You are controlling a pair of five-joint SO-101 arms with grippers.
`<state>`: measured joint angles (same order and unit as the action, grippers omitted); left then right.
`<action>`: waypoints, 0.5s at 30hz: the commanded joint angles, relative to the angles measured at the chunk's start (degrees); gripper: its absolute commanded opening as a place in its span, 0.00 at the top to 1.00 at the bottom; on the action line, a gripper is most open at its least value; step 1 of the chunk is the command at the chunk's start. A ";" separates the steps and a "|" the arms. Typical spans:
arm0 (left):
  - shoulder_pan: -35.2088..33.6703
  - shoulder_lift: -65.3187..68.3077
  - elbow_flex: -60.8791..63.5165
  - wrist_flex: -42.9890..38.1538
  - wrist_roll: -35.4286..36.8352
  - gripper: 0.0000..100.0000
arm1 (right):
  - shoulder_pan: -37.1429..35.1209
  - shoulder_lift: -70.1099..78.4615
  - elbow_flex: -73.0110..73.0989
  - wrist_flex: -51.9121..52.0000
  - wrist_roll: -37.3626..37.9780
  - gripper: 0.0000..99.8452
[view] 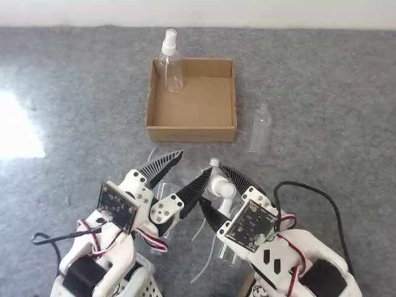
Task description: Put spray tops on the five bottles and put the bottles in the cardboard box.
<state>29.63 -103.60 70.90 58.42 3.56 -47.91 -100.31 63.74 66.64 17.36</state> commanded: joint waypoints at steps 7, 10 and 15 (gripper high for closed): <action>-1.32 -0.79 -0.13 0.44 -0.44 0.80 | -0.75 0.13 -0.70 -1.27 1.76 0.87; -4.84 -0.88 -0.22 0.09 0.97 0.80 | -0.75 0.13 -0.70 -1.19 1.76 0.87; -10.02 -0.88 -1.10 -0.26 5.19 0.80 | 2.24 0.13 -0.70 -1.45 1.76 0.87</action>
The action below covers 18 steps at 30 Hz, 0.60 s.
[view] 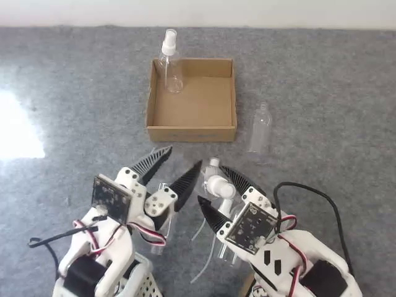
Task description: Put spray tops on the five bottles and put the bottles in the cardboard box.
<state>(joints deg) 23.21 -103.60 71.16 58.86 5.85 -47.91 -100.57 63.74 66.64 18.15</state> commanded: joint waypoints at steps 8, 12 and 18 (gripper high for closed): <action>-5.01 -0.88 -1.10 -1.41 2.90 0.80 | 3.91 0.48 -0.70 -1.54 0.97 0.87; -5.10 -0.79 0.84 -4.22 2.90 0.80 | 3.91 0.48 -0.62 -1.54 0.97 0.87; -6.24 -0.79 1.89 -8.00 0.53 0.80 | 5.41 0.48 -0.53 -1.54 0.97 0.87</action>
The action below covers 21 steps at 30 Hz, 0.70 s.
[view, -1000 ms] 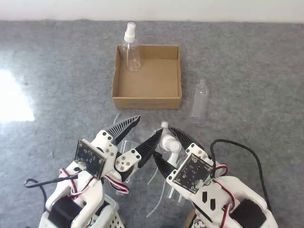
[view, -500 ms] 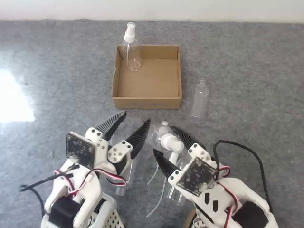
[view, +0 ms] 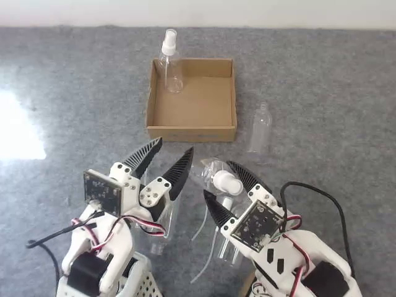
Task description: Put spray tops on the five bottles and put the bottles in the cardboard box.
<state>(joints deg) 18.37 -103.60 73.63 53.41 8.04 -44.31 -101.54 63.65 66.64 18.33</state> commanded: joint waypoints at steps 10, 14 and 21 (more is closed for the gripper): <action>-13.36 -0.79 0.57 -2.02 -5.36 0.80 | 6.20 1.89 -0.26 -1.63 0.53 0.87; -20.92 -0.79 4.70 -1.85 -5.54 0.80 | 6.55 6.73 -0.35 -3.82 0.70 0.87; -27.96 -0.88 15.43 -2.20 -5.71 0.79 | 6.64 19.38 -3.25 -6.73 0.44 0.87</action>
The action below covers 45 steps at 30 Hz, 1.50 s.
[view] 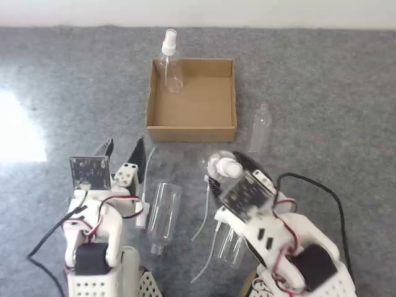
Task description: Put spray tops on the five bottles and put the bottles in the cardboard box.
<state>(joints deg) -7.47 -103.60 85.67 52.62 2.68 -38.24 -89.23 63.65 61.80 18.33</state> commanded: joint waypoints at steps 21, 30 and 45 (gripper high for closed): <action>-2.55 -0.88 7.87 -6.51 -0.53 0.79 | 0.48 11.30 -13.89 2.95 0.35 0.87; -2.29 -0.88 8.13 -6.59 -0.53 0.79 | 0.48 11.47 -16.18 1.19 0.44 0.87; -2.37 -0.88 8.13 -6.59 -0.53 0.79 | 0.48 30.99 -32.26 3.03 0.35 0.87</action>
<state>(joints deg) -9.58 -103.60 94.11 47.69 2.68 -38.15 -62.24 37.19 64.88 18.33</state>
